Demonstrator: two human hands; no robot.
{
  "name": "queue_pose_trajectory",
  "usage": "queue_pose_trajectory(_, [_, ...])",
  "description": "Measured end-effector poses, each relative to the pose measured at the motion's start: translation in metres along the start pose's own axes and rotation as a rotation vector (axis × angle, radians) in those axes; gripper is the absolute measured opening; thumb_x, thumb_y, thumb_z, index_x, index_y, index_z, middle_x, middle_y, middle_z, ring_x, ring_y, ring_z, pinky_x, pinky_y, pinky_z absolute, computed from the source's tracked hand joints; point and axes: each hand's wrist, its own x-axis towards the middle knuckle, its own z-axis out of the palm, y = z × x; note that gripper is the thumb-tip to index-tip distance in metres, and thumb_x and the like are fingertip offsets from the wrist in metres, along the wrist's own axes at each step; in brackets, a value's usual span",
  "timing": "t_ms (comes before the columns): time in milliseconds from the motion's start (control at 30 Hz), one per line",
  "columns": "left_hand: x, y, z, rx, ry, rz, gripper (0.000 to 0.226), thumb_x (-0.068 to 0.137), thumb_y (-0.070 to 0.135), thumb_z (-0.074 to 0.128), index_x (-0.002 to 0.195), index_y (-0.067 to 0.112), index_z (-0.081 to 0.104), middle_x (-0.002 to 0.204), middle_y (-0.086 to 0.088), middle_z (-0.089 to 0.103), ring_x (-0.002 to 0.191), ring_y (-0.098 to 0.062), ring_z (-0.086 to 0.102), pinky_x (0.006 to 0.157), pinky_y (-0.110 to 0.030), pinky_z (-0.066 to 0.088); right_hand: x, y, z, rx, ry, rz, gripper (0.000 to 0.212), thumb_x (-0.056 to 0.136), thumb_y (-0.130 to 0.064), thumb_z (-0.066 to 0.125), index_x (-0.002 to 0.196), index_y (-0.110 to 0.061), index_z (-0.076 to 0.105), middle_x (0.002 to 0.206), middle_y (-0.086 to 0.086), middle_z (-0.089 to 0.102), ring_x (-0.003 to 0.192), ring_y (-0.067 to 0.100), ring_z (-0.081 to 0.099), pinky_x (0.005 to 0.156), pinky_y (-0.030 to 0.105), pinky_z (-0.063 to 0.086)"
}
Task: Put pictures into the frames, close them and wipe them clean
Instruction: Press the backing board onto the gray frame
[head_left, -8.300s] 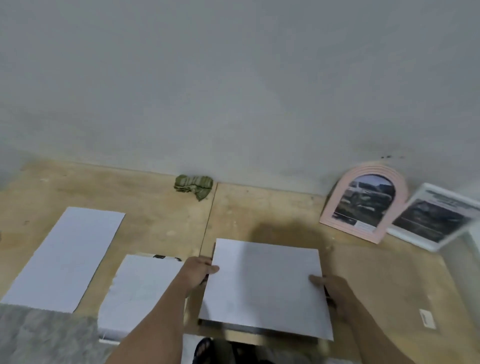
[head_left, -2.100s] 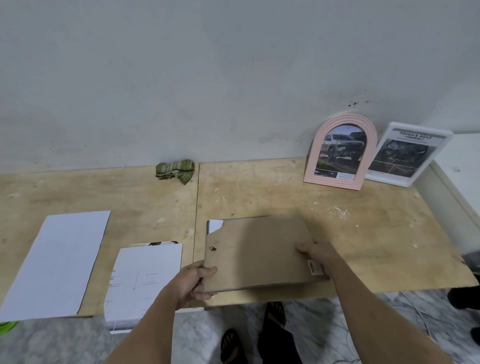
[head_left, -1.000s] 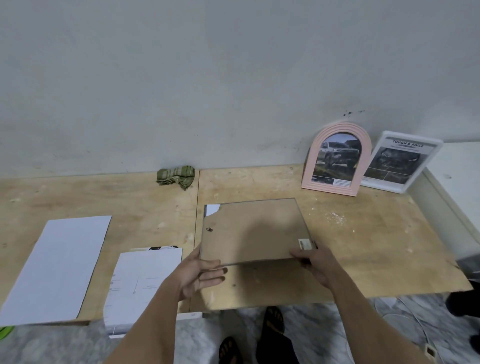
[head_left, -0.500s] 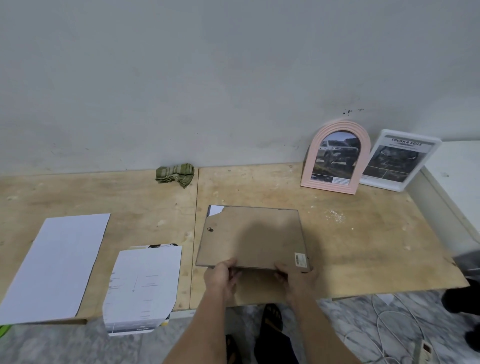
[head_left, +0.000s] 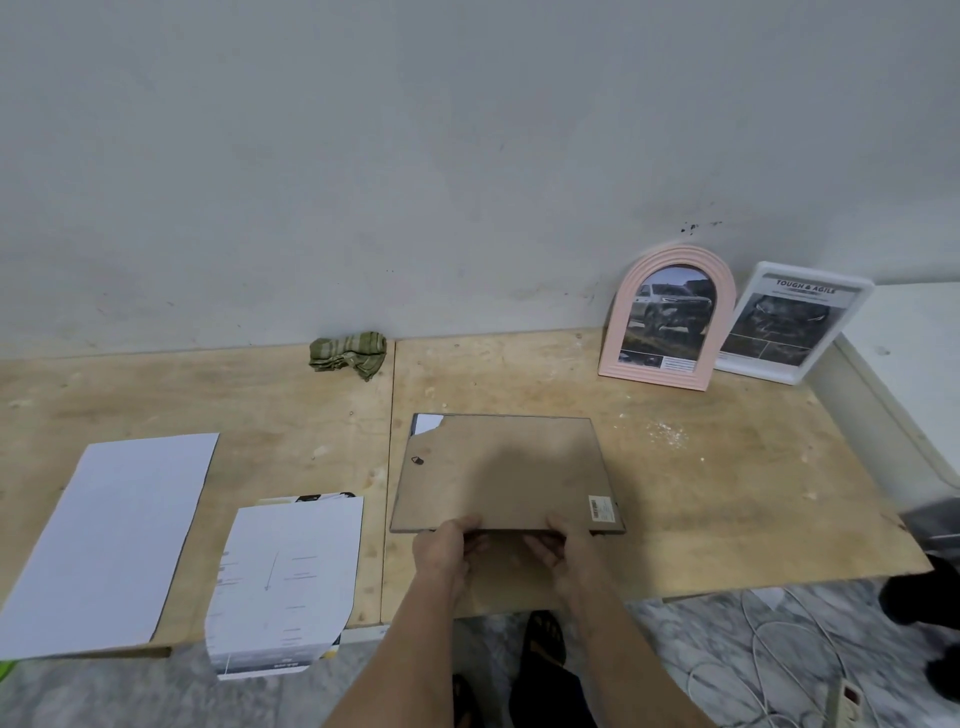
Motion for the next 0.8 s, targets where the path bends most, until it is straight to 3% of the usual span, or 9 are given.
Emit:
queue_pose_trajectory(100, [-0.005,0.013,-0.008,0.376,0.071,0.077,0.044,0.091,0.046,0.060,0.089,0.002,0.066,0.072,-0.014,0.071,0.061,-0.029,0.067,0.060,-0.035,0.055,-0.011,-0.022,0.015,-0.033,-0.058,-0.036,0.019,0.085,0.007,0.058,0.101,-0.003,0.058,0.099,0.017,0.061,0.083,0.028,0.061,0.046,0.035,0.058])
queue_pose_trajectory(167, [-0.011,0.030,-0.008,0.697,0.217,0.228,0.062,0.088,0.065,0.046,0.083,0.007,0.067,0.074,-0.010,0.071,0.070,-0.029,0.067,0.067,-0.034,0.054,-0.020,-0.041,0.030,-0.046,-0.094,-0.090,0.017,0.087,0.008,0.053,0.099,-0.004,0.056,0.088,0.012,0.058,0.078,0.025,0.059,0.047,0.032,0.058])
queue_pose_trajectory(267, [-0.028,0.067,0.009,0.732,0.266,0.448,0.043,0.093,0.050,0.049,0.067,0.016,0.056,0.075,-0.004,0.062,0.080,-0.029,0.058,0.070,-0.032,0.043,-0.033,-0.063,0.053,-0.101,-0.035,-0.287,0.042,0.080,0.010,0.062,0.118,-0.004,0.053,0.097,0.016,0.062,0.088,0.034,0.064,0.050,0.037,0.059])
queue_pose_trajectory(367, [-0.041,0.105,0.037,0.663,0.111,0.588,0.042,0.092,0.041,0.057,0.058,0.019,0.047,0.067,-0.003,0.060,0.076,-0.029,0.057,0.070,-0.034,0.044,-0.050,-0.070,0.079,-0.253,0.042,-0.467,0.037,0.074,0.002,0.070,0.109,-0.007,0.059,0.102,0.016,0.067,0.082,0.035,0.068,0.057,0.040,0.061])
queue_pose_trajectory(467, [-0.056,0.138,0.061,0.662,-0.040,0.644,0.048,0.090,0.055,0.055,0.057,0.020,0.052,0.076,-0.008,0.067,0.085,-0.030,0.064,0.084,-0.037,0.052,-0.076,-0.069,0.101,-0.582,0.112,-0.729,0.029,0.076,-0.013,0.071,0.104,-0.016,0.064,0.103,0.011,0.071,0.089,0.030,0.068,0.080,0.038,0.056])
queue_pose_trajectory(533, [-0.070,0.161,0.072,0.580,-0.043,0.701,0.054,0.087,0.066,0.051,0.060,0.020,0.054,0.082,-0.011,0.071,0.089,-0.031,0.069,0.084,-0.040,0.054,-0.096,-0.065,0.111,-0.816,0.118,-0.940,0.018,0.082,-0.014,0.064,0.100,-0.016,0.061,0.097,0.007,0.071,0.090,0.029,0.065,0.074,0.031,0.048])
queue_pose_trajectory(633, [-0.083,0.194,0.071,0.454,0.034,0.765,0.061,0.077,0.071,0.053,0.062,0.013,0.056,0.067,-0.002,0.065,0.074,-0.029,0.070,0.070,-0.038,0.056,-0.115,-0.053,0.127,-1.178,0.069,-1.260,0.013,0.086,-0.012,0.052,0.097,-0.019,0.050,0.090,0.002,0.063,0.083,0.029,0.060,0.065,0.035,0.044])
queue_pose_trajectory(733, [-0.086,0.216,0.053,0.523,0.106,0.724,0.043,0.075,0.046,0.069,0.085,0.005,0.065,0.080,-0.007,0.070,0.071,-0.027,0.070,0.071,-0.041,0.062,-0.121,-0.040,0.137,-1.426,0.005,-1.343,0.018,0.089,-0.010,0.051,0.105,-0.018,0.050,0.094,0.000,0.061,0.083,0.025,0.062,0.066,0.035,0.044])
queue_pose_trajectory(800, [-0.081,0.222,0.031,0.586,0.218,0.680,0.024,0.084,0.023,0.064,0.096,0.002,0.062,0.087,-0.011,0.067,0.079,-0.030,0.068,0.077,-0.042,0.062,-0.123,-0.029,0.140,-1.575,-0.096,-1.358,0.022,0.092,-0.015,0.050,0.113,-0.020,0.048,0.104,0.000,0.060,0.093,0.022,0.062,0.072,0.034,0.047])
